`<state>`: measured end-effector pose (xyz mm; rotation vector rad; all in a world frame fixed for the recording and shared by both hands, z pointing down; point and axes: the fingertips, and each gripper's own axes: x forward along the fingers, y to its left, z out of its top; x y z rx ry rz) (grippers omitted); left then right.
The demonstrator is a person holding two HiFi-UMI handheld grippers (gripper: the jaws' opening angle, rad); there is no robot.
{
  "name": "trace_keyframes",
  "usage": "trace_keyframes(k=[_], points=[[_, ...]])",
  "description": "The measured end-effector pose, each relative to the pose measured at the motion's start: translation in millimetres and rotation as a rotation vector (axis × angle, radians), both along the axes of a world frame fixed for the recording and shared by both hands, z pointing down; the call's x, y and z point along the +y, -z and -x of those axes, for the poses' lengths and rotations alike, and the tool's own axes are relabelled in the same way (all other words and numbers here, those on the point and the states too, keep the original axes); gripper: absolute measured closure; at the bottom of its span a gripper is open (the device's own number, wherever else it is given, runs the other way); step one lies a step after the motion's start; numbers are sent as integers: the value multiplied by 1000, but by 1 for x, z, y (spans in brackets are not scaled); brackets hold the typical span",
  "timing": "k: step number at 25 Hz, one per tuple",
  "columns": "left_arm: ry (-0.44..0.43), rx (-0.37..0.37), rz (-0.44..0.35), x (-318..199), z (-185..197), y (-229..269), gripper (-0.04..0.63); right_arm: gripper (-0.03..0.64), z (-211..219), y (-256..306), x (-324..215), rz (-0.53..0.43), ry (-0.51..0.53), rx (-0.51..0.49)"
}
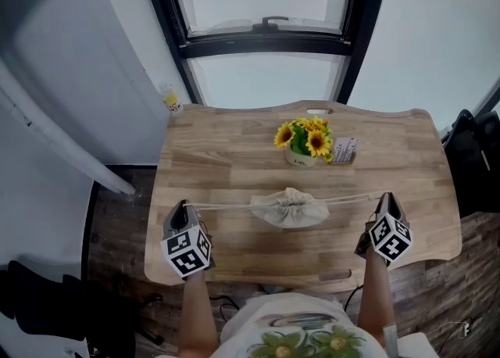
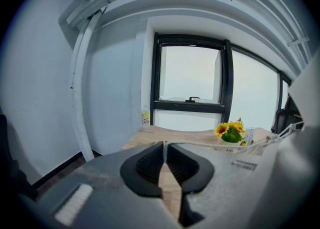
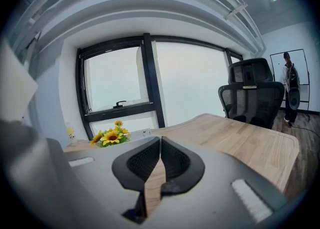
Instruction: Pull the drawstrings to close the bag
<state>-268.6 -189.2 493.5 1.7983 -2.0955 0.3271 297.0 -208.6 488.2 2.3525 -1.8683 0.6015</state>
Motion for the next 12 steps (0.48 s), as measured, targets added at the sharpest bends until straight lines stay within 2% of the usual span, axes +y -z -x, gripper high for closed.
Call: trace_keyframes(k=[12], points=[[-2, 1, 3, 2, -1, -3, 575, 607, -1, -3, 2, 18, 4, 18]])
